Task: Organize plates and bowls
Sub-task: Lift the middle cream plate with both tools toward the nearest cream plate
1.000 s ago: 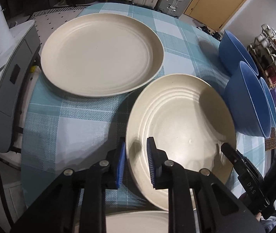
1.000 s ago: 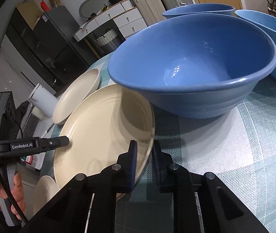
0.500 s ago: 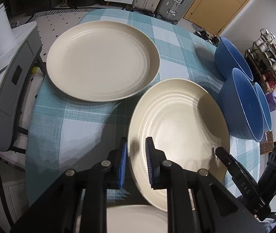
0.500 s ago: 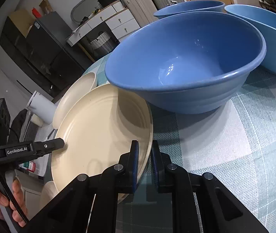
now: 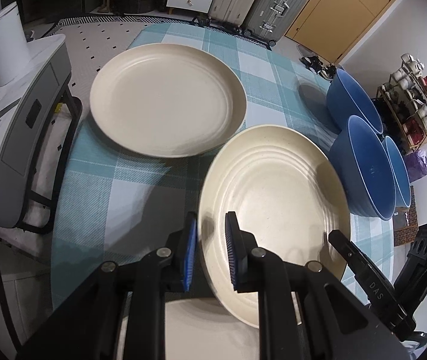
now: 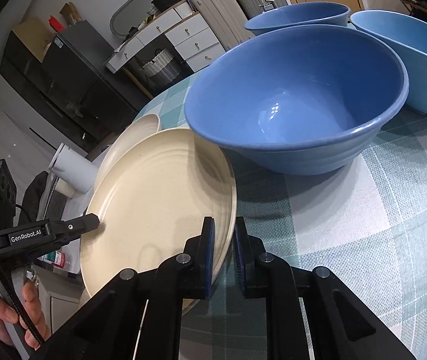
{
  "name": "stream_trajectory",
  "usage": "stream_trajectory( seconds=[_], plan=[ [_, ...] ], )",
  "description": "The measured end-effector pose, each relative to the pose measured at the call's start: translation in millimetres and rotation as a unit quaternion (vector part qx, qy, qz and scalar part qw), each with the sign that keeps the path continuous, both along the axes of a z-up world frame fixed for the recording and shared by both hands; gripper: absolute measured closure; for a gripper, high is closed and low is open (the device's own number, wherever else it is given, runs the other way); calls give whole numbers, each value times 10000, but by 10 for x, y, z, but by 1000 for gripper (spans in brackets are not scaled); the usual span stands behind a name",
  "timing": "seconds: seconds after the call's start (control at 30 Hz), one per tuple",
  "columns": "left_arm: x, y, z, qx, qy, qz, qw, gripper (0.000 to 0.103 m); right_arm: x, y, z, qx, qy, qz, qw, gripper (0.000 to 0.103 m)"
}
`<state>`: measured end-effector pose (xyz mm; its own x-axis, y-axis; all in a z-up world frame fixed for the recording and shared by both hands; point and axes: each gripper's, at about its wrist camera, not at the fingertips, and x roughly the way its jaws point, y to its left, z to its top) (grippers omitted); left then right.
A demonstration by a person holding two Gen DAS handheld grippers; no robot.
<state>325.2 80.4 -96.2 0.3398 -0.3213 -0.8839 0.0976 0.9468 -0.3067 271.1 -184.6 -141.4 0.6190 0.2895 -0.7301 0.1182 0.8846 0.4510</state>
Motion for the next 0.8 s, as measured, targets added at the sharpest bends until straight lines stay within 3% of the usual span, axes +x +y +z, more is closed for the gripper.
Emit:
stream_trajectory(
  seconds=[0.8],
  plan=[
    [-835, 447, 259, 30, -358, 604, 9975, 87, -603, 428, 256, 28, -186, 604, 9980, 90]
  ],
)
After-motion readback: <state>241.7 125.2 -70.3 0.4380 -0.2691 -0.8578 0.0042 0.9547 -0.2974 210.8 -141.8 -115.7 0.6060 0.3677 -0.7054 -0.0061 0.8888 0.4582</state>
